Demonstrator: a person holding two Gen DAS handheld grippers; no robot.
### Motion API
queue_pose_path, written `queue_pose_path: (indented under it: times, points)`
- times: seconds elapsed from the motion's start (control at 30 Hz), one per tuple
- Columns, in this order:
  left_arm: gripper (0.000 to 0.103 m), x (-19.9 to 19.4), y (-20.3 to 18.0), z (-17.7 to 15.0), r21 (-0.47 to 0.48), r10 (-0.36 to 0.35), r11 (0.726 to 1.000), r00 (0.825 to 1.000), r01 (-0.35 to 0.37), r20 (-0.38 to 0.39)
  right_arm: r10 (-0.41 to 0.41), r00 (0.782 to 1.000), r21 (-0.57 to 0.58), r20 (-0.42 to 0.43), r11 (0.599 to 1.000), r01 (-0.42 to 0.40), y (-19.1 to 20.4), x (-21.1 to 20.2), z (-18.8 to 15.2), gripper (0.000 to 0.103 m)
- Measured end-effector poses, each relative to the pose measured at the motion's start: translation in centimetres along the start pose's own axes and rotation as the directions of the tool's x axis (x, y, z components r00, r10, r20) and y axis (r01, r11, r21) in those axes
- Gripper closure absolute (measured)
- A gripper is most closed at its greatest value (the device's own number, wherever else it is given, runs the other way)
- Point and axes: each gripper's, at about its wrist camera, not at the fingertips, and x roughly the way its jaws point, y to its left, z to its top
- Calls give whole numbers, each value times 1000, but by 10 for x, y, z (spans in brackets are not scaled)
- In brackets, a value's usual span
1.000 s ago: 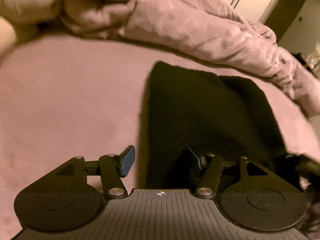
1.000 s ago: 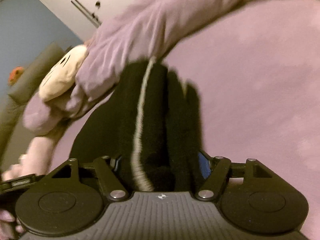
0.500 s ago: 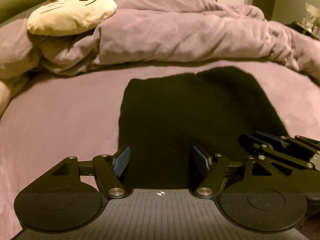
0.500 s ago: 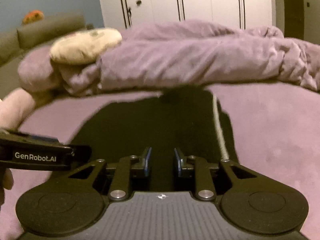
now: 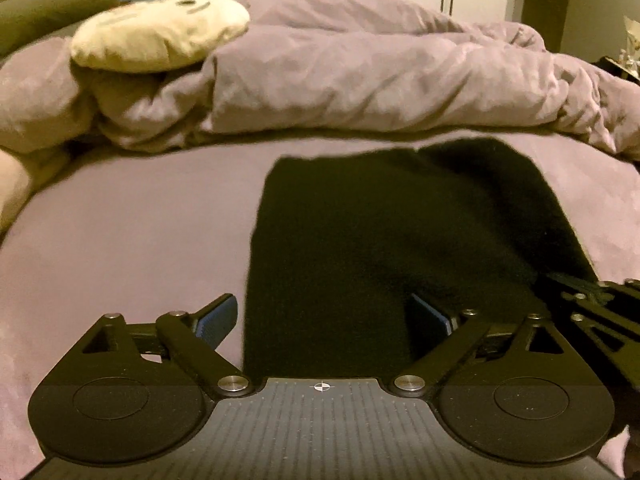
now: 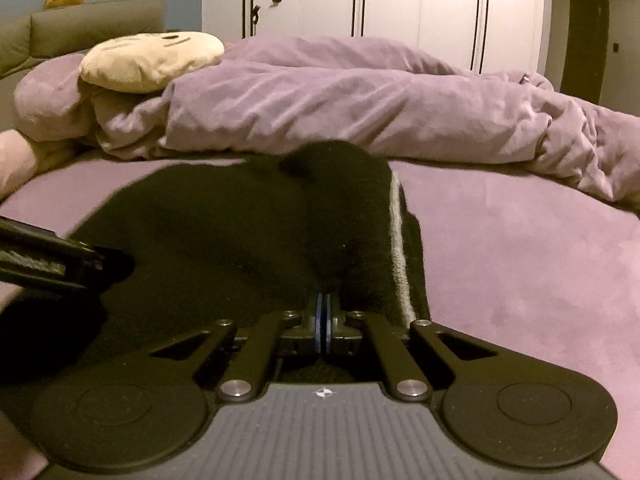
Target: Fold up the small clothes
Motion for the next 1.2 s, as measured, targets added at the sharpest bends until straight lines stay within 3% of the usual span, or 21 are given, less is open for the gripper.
queue_pose_path:
  times: [0.1,0.3,0.37,0.5,0.63,0.83,1.0,1.13,1.17,1.2]
  points:
    - [10,-6,-1,15,10,20,1000,998,-20,57,3,999,90,47,996,-7,-4,-14,22,83]
    - [9,22,-8,32,3,63,998,997,-63,39,-31,998,52,57,998,28,5,22,53,83]
    - [8,35,-10,28,-9,62,998,997,-62,33,-57,998,102,27,993,54,0,44,50,83]
    - [0,55,-8,23,-68,37,997,998,-34,46,-124,991,20,56,992,123,1,70,28,83]
    - [0,67,-5,19,-87,31,996,999,-27,44,-81,994,65,72,995,76,-14,79,18,83]
    - [0,76,-3,4,-100,19,995,994,-8,109,-51,994,91,102,995,41,-21,86,8,83]
    - [0,81,-2,6,-110,23,994,993,-10,112,-99,988,43,116,995,94,-10,91,8,83]
    - [0,69,0,23,-95,26,995,998,-21,56,-111,991,5,70,994,111,-2,81,26,81]
    - [0,64,0,31,-82,30,996,998,-25,60,-107,992,-1,64,994,107,0,75,35,78]
    - [0,58,0,37,-72,43,997,996,-38,75,-103,992,-3,78,995,104,3,68,45,65]
